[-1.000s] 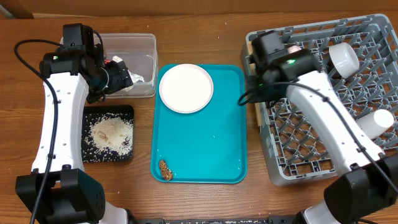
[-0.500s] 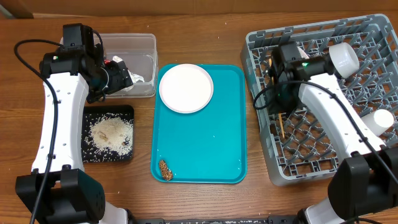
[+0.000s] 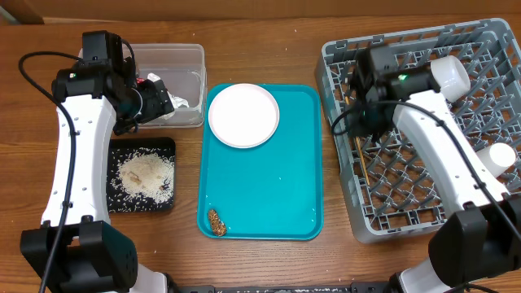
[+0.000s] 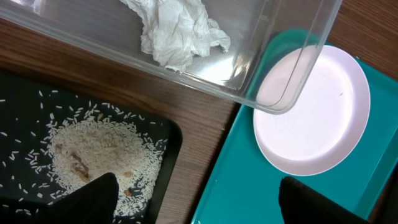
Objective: Sort waste into correct bins and load items into the dishwasher
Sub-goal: 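Lower the second chopstick into the rack with the right gripper, then grasp the pink plate on the teal tray with the right gripper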
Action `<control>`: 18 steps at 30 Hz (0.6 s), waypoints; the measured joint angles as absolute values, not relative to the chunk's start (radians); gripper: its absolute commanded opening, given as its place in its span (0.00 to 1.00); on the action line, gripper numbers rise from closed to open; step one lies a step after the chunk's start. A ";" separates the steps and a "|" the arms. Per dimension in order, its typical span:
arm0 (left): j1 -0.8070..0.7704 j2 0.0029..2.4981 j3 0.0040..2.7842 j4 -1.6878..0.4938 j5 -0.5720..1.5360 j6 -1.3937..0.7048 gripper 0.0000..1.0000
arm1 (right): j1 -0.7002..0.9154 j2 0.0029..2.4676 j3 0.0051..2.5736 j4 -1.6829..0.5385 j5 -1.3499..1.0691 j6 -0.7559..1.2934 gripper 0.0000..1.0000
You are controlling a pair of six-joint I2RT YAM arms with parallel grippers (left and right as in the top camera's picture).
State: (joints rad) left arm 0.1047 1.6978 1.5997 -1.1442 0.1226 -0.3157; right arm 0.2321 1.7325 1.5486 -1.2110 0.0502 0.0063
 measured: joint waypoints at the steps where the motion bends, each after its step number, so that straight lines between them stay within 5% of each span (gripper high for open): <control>1: 0.105 1.698 1.600 -1.144 0.123 -0.316 0.84 | 0.233 1.732 1.578 -1.201 0.045 0.006 0.47; 5: 0.105 1.698 1.600 -1.144 0.123 -0.315 0.84 | 0.258 1.732 1.668 -1.074 -0.027 0.005 0.58; 18: 0.105 1.698 1.600 -1.145 0.123 -0.315 0.84 | 0.423 1.914 1.673 -0.831 -0.171 0.110 0.65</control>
